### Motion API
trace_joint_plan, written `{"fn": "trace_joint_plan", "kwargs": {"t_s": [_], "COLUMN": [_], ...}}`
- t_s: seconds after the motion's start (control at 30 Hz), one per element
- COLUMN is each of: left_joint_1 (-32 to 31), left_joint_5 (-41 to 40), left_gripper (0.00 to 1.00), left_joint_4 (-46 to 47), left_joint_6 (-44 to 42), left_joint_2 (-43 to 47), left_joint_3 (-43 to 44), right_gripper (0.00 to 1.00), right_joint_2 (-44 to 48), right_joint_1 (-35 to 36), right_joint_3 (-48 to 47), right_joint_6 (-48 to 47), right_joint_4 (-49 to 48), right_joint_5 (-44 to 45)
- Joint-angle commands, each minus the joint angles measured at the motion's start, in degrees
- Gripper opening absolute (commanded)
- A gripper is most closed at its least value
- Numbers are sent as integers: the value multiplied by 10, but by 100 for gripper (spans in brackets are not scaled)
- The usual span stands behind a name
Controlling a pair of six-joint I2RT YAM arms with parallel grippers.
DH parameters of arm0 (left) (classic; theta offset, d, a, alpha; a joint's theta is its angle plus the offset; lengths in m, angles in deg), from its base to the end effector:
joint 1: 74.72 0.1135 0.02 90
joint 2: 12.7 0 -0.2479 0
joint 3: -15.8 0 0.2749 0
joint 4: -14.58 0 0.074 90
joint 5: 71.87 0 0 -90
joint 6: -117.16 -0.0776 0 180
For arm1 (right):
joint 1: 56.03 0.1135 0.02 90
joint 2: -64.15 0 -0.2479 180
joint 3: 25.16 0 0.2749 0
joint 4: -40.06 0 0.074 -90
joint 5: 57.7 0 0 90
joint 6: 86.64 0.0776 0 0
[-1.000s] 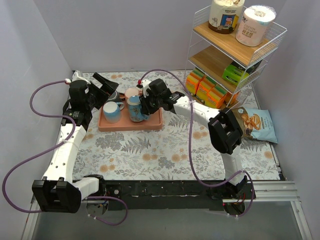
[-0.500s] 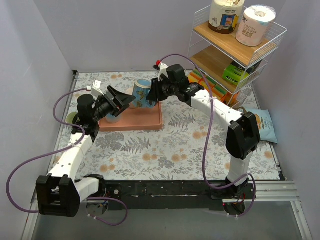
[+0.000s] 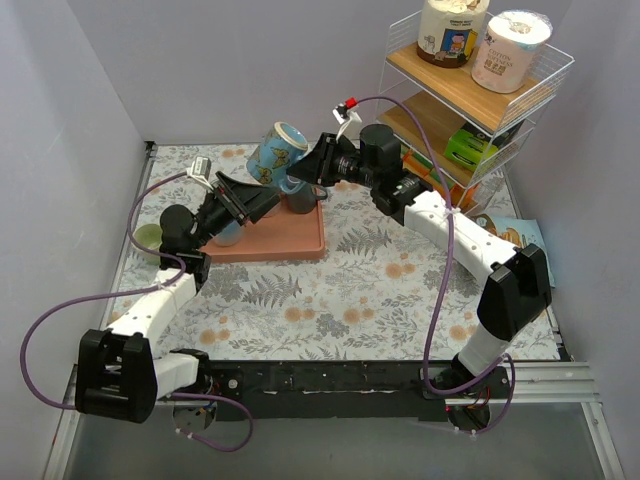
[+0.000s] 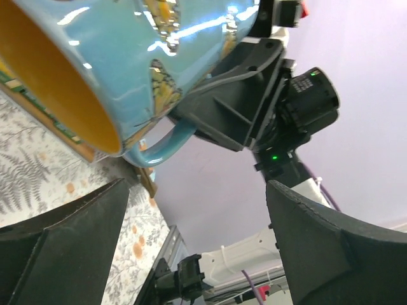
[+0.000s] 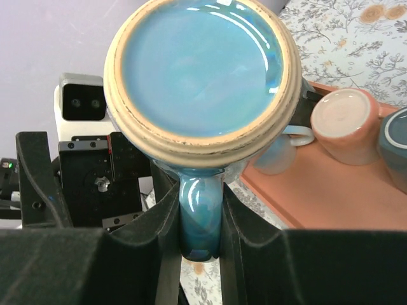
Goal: Turn the mug right side up
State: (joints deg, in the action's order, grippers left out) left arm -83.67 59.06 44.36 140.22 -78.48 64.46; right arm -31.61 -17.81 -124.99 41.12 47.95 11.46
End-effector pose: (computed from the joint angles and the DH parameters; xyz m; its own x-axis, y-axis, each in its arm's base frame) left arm 0.2987 -0.0985 0.2877 -0.7739 -0.5818 0.2501 -0.0942 -0.2847 -0.9540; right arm 0.3485 0.3096 0.3699 -0.5662 0.2825 -0.7743 -0.6455 0.4321 0.6297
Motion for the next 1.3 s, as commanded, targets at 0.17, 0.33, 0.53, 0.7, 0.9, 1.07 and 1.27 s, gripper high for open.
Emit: {"fn": "trace_joint_plan", "kwargs": {"t_s": [0.17,0.33,0.53,0.7,0.9,1.07,1.27], "left_joint_1": [-34,-45,-48,-51,-54,-61,-63], "left_joint_5": [-47,-73,-98,-110,-119,-134,-157], "left_gripper": [84,78,67,62,54,53,51], "left_joint_4": [121,120,153,175,218,239,251], "left_joint_6": [55,52,74,89,110,126,142], "left_joint_2": [-44,-52,-80,-109,-127,-132,-138], "left_joint_3": [21,9,18,35,49,53,61], "right_gripper": [1,1,1,1,1,1,1], "right_joint_2": [55,62,73,77,88,86,78], "right_joint_1": [-2,-1,2,4,9,15,32], "right_joint_3": [24,27,48,61,76,99,115], "right_joint_6": [144,160,190,219,240,273,303], "right_joint_4": [-206,-223,-252,-268,-283,-324,-346], "right_joint_5": [31,32,25,15,12,16,33]}}
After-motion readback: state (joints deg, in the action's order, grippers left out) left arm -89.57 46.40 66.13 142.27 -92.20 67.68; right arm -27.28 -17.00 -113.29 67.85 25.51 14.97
